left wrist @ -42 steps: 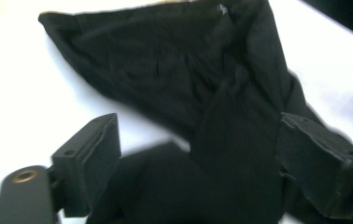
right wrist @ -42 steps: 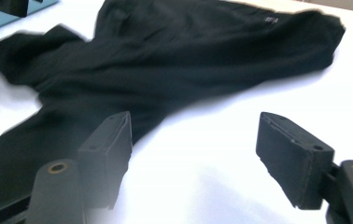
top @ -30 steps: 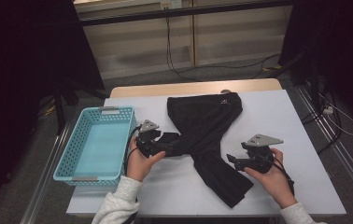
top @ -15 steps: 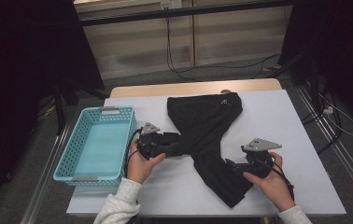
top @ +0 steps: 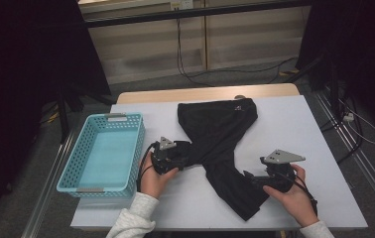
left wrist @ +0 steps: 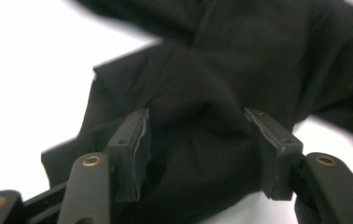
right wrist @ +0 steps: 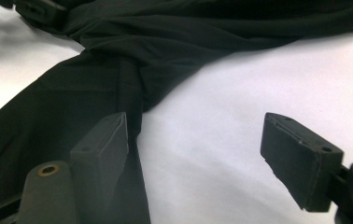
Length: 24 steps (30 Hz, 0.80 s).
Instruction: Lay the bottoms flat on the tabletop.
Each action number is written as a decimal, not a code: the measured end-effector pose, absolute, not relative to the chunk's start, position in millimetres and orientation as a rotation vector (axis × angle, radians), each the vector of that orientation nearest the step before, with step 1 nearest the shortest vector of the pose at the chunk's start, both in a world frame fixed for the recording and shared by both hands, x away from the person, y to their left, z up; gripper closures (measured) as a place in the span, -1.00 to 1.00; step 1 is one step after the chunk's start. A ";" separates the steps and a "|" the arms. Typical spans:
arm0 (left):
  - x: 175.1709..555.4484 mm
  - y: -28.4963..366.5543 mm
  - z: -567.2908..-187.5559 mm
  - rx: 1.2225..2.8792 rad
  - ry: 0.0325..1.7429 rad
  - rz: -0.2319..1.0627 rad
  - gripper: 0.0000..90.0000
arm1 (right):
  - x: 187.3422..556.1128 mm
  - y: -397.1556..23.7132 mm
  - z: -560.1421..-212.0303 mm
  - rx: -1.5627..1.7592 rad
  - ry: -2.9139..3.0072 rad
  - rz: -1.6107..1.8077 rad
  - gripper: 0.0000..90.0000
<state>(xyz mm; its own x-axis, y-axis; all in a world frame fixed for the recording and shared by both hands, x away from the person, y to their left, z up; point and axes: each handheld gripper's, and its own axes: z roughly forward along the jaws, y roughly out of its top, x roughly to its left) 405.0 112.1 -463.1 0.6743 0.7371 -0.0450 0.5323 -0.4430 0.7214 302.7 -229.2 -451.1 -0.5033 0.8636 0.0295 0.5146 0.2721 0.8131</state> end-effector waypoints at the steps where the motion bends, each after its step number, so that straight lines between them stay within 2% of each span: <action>1: 404.8 112.3 -463.9 2.135 0.982 0.359 0.07 | 301.8 -229.9 -451.0 1.246 2.125 1.115 -0.49; 3: 404.3 112.4 -461.8 2.131 0.996 0.315 0.37 | 300.1 -232.1 -450.7 1.251 2.120 1.113 -0.49; 5: 403.7 112.0 -461.9 2.130 0.993 0.302 0.45 | 299.9 -232.4 -450.7 1.251 2.114 1.111 -0.49; 6: 403.4 110.3 -463.3 2.113 0.986 0.266 0.71 | 300.3 -232.0 -450.8 1.256 2.113 1.111 -0.49; 7: 403.4 110.3 -463.3 2.113 0.986 0.266 0.81 | 300.3 -232.0 -450.8 1.256 2.113 1.111 -0.49; 10: 404.1 109.0 -462.6 2.111 0.991 0.249 0.89 | 300.4 -229.2 -451.6 1.250 2.125 1.105 -0.49; 16: 401.4 105.8 -443.9 2.013 0.972 0.164 0.91 | 300.5 -226.2 -452.6 1.240 2.138 1.109 -0.49; 24: 377.9 68.8 -418.0 1.990 0.777 0.049 0.91 | 299.5 -227.2 -450.2 1.233 2.130 1.116 -0.49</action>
<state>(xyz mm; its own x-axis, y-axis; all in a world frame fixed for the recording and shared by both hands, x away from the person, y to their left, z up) 377.9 68.8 -418.0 0.7960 0.5397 -0.2742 0.5011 -0.3334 0.7986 299.5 -227.2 -450.2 -0.5083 0.8609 0.0237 0.5095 0.2784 0.8142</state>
